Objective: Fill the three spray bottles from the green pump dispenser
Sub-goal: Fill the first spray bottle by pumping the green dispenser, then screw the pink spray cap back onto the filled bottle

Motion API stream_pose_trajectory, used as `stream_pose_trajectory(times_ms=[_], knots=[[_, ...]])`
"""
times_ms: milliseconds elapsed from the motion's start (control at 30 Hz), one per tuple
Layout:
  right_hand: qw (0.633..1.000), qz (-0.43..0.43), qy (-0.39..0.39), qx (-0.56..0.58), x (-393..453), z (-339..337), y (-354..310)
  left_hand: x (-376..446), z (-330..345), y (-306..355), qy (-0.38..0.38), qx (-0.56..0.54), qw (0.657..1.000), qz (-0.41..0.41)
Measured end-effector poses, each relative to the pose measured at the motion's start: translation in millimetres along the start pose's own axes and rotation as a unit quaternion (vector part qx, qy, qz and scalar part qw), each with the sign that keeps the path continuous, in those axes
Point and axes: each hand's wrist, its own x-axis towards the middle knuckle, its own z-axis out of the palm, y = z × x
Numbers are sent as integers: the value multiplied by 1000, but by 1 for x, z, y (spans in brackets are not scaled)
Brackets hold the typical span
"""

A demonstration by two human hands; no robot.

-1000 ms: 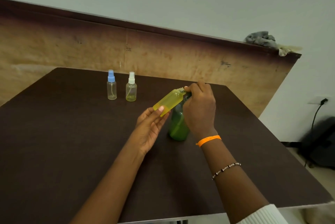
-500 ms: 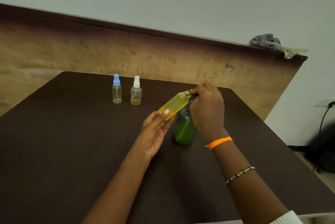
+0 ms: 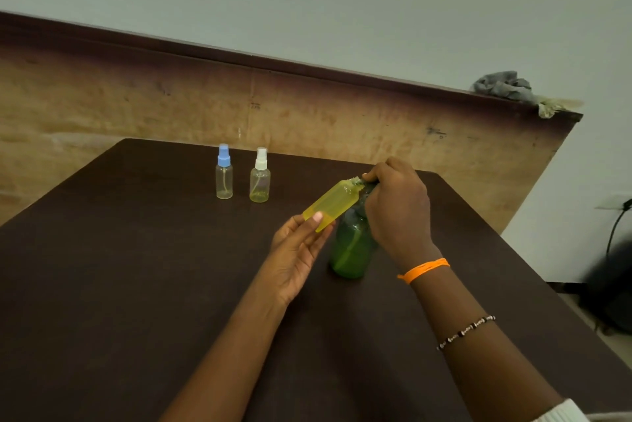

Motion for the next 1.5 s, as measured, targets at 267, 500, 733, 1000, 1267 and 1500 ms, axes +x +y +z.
stream_pose_trajectory(times_ms=[267,500,733,1000,1267,1500], knots=[[999,-18,39,2,-16,12,1,6,-3,-3,3,-9,1000,-1],[998,14,13,53,-14,-2,2,7,-5,-7,-4,-12,1000,-17],[997,23,-1,75,-13,-5,5,8,-7,-8,2,0,1000,-26],[993,36,26,113,-10,-14,16,10,-13,-7,20,9,999,-30],[971,201,-88,90,-31,-1,82,11,-13,-7,19,10,999,-43],[931,157,-325,49,-50,41,95,12,-12,-6,24,19,999,-44]])
